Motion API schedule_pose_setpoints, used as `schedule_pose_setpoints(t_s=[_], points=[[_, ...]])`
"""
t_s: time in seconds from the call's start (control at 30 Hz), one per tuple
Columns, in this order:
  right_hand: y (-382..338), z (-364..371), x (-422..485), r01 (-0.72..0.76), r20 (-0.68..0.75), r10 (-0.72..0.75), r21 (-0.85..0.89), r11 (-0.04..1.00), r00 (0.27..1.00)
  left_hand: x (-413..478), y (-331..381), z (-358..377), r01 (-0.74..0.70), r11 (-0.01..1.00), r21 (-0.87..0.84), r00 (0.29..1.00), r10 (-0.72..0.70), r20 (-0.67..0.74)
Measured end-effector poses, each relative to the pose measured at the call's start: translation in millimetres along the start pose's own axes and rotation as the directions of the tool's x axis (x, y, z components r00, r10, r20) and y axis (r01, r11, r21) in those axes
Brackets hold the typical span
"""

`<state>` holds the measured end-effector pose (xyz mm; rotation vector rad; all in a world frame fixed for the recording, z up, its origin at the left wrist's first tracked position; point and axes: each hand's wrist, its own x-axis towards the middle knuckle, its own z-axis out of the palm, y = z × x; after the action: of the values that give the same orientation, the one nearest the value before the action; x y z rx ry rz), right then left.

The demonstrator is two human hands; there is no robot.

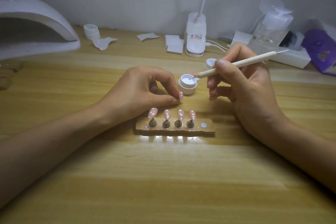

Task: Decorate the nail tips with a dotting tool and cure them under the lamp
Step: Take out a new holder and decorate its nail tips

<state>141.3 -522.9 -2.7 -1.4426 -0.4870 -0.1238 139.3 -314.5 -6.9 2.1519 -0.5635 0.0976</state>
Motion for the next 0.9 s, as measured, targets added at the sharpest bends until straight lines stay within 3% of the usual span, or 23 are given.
schedule_pose_setpoints(t_s=[0.2,0.9], points=[[3.0,2.1,0.5,-0.164,0.117,0.169,-0.047,0.985,0.979,-0.2,-0.8,1.3,0.001,1.0,-0.011,1.0,-0.001,-0.009],[5.8,0.9,2.1,-0.182,0.129,0.186,-0.047,0.982,0.974,0.0,2.6,1.0,0.012,1.0,-0.001,1.0,-0.012,-0.002]])
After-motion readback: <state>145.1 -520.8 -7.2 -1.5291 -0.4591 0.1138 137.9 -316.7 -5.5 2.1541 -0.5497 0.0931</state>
